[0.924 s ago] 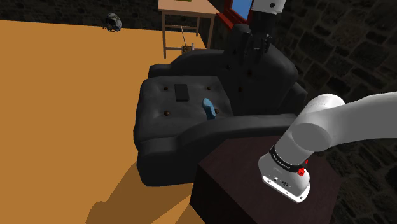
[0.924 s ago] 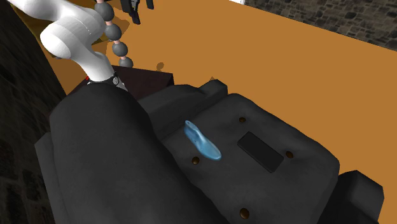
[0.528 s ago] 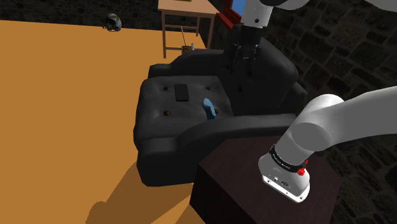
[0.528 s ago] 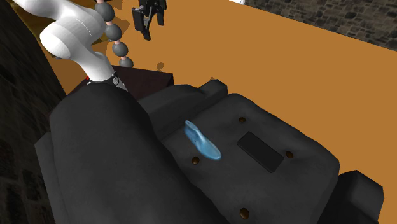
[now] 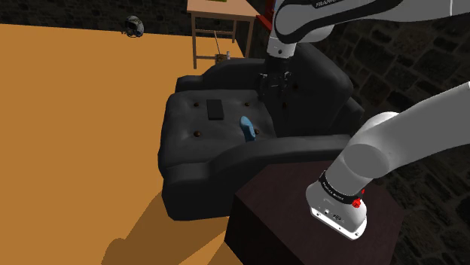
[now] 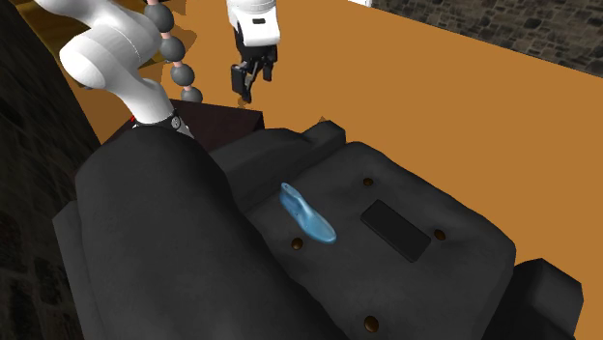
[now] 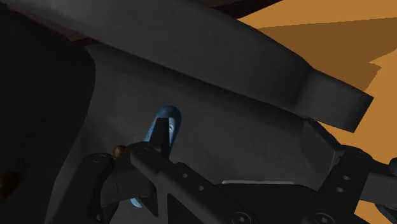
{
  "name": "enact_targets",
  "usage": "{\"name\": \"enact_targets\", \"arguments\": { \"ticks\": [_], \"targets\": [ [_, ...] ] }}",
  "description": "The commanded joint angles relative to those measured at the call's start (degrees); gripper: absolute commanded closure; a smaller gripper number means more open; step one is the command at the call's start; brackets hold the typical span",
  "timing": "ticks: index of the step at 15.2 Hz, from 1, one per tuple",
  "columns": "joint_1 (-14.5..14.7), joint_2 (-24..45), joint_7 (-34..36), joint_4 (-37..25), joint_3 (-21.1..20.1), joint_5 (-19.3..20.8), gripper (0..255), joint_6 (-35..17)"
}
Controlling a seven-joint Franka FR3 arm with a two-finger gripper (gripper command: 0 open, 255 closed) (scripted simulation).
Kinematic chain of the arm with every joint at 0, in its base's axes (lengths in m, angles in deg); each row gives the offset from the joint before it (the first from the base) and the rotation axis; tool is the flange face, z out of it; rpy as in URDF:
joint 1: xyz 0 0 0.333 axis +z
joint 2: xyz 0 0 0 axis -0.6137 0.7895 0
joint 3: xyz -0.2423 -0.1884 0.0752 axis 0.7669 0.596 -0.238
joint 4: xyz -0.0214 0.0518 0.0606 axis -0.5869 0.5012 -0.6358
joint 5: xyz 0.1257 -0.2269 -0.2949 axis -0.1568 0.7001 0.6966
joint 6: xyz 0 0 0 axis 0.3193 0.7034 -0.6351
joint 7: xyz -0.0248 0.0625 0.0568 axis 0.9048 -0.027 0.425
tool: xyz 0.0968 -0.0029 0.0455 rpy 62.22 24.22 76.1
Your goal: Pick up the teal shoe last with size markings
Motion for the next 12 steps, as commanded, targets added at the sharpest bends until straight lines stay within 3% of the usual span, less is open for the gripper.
{"name": "enact_targets", "arguments": {
  "ticks": [1, 12],
  "targets": [
    [-0.3, 3.8, 1.0, 0.3, -0.3, 0.1, 0, -4.1],
    [-2.4, 28.1, 5.1, -4.3, 0.6, 1.8, 0, -22.7]
  ]
}}
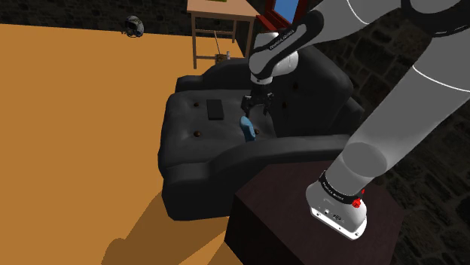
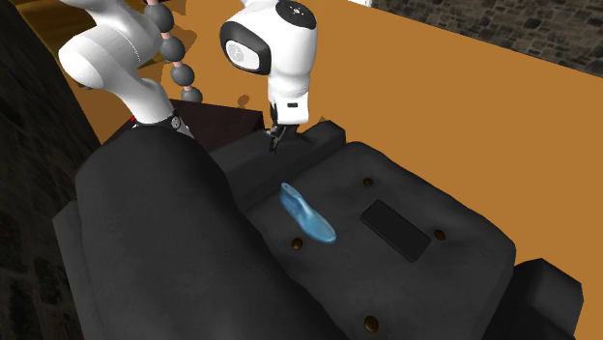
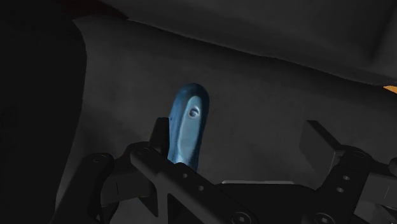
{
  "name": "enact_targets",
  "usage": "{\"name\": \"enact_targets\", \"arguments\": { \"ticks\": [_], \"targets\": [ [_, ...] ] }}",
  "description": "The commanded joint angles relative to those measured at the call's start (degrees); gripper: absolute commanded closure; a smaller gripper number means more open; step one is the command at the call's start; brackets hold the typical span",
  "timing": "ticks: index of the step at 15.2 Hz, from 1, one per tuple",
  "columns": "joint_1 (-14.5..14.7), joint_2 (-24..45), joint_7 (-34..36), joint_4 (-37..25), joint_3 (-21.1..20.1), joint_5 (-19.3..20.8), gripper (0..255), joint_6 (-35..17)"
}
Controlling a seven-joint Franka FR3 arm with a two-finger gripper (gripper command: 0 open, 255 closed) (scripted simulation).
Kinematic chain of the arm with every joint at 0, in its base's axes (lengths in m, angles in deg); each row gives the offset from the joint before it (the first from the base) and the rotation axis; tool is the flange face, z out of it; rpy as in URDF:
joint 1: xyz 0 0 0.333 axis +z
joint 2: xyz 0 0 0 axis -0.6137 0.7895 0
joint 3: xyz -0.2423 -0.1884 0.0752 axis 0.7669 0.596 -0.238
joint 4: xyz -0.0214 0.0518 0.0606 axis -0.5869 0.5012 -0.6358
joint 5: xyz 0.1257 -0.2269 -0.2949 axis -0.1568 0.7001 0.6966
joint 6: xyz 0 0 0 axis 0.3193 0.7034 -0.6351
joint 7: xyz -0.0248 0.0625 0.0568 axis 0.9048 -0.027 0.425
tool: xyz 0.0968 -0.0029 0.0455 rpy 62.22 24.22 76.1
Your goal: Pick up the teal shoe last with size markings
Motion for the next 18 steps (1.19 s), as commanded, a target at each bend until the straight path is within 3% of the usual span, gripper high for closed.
{"name": "enact_targets", "arguments": {
  "ticks": [1, 11, 18],
  "targets": [
    [-0.4, 4.6, 0.8, -1.8, 0.4, 0.4, 0, -2.6],
    [-2.0, 27.3, 4.2, -13.7, 2.6, 0.8, 0, -12.3],
    [-2.4, 33.4, 4.0, -16.0, 2.2, 0.2, 0, -16.1]
  ]
}}
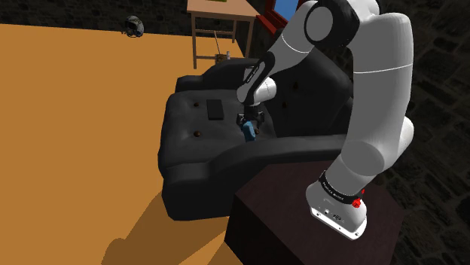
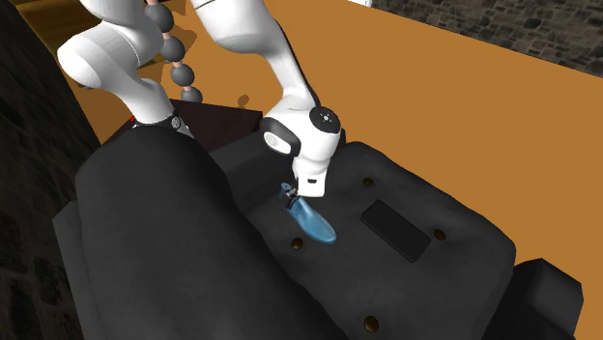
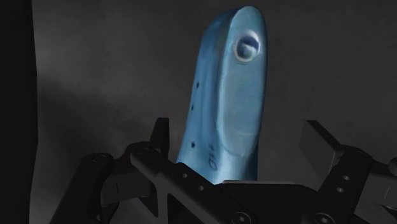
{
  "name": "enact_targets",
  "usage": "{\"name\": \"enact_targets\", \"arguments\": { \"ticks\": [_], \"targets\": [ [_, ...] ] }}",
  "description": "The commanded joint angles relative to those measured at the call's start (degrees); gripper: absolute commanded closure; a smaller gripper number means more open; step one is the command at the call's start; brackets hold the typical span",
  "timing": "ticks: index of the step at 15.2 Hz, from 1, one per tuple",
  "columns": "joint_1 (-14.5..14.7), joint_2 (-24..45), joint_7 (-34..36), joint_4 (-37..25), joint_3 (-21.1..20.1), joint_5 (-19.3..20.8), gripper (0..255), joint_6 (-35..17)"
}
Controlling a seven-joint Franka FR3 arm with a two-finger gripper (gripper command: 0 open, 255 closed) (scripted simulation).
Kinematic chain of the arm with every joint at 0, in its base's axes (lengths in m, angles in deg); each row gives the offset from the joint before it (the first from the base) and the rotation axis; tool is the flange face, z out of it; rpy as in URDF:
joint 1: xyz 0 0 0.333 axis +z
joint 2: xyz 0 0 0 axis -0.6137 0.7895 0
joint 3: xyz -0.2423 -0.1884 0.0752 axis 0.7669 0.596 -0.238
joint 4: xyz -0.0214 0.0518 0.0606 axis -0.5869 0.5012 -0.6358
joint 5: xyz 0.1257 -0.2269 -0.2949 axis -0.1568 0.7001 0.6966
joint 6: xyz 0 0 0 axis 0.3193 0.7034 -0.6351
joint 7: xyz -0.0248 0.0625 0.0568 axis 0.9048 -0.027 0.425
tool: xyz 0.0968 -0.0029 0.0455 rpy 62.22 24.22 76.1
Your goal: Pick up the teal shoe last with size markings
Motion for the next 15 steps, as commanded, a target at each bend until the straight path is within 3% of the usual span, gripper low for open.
{"name": "enact_targets", "arguments": {
  "ticks": [1, 3, 4, 15],
  "targets": [
    [-0.1, 1.7, -0.1, -0.5, -0.2, -0.2, 0, -1.2],
    [-0.2, 2.2, -0.1, -0.7, -0.2, -0.2, 0, -1.5],
    [-0.2, 2.0, -0.2, -0.4, -0.2, -0.2, 255, -1.6],
    [0.0, 0.6, 0.0, -0.2, -0.1, -0.1, 255, -0.5]
  ]
}}
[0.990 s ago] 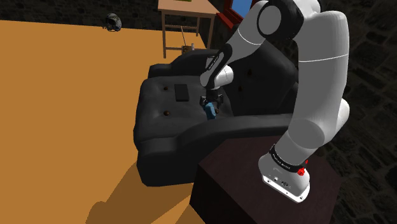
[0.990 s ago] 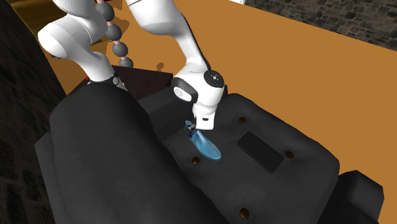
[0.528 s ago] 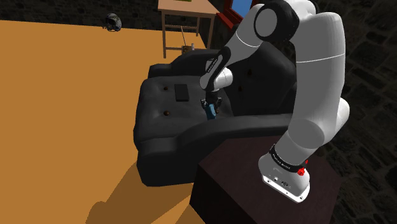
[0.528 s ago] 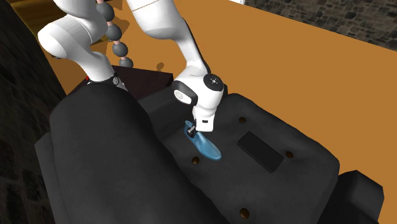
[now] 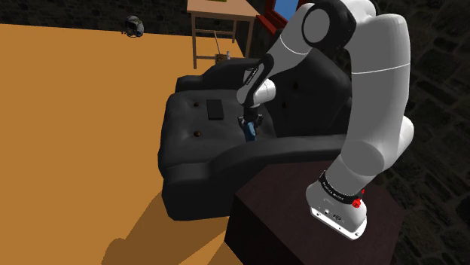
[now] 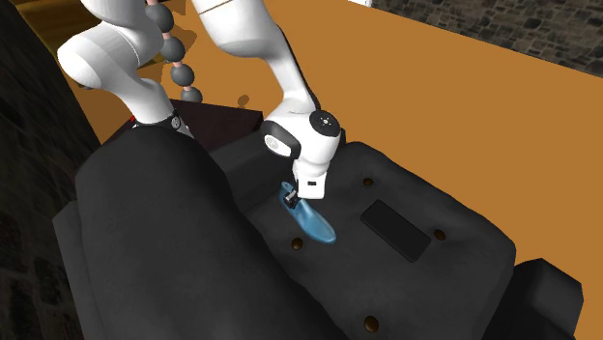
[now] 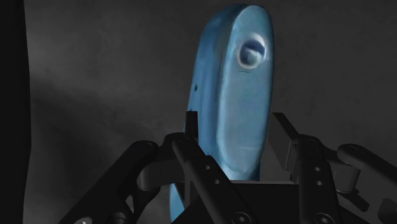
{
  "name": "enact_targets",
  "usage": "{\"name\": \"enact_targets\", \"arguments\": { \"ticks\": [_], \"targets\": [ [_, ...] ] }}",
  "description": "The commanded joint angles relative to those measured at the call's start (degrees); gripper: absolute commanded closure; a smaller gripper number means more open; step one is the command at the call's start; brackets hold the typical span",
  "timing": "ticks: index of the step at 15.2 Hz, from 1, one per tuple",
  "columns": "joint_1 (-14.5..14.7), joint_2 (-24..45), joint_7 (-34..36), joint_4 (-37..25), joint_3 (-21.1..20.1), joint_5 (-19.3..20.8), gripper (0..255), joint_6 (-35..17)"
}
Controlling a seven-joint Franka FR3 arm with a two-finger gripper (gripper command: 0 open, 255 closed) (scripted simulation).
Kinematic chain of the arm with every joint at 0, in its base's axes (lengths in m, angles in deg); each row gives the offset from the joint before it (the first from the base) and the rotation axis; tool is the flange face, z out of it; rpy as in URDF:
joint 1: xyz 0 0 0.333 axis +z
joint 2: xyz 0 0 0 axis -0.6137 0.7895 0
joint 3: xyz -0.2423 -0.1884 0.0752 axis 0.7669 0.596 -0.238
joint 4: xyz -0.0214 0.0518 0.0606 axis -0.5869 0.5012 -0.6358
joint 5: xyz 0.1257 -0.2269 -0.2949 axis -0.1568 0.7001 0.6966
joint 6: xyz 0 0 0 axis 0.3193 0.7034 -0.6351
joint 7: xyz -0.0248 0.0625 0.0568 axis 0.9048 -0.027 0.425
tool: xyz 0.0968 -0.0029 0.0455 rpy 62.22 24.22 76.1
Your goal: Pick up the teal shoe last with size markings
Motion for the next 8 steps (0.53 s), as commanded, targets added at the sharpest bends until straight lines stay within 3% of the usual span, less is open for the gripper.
{"name": "enact_targets", "arguments": {
  "ticks": [1, 8],
  "targets": [
    [0.1, -1.5, 0.1, 0.5, 0.2, 0.2, 255, 0.9],
    [0.6, -6.8, 0.6, 1.8, 0.7, 0.9, 255, 4.9]
  ]
}}
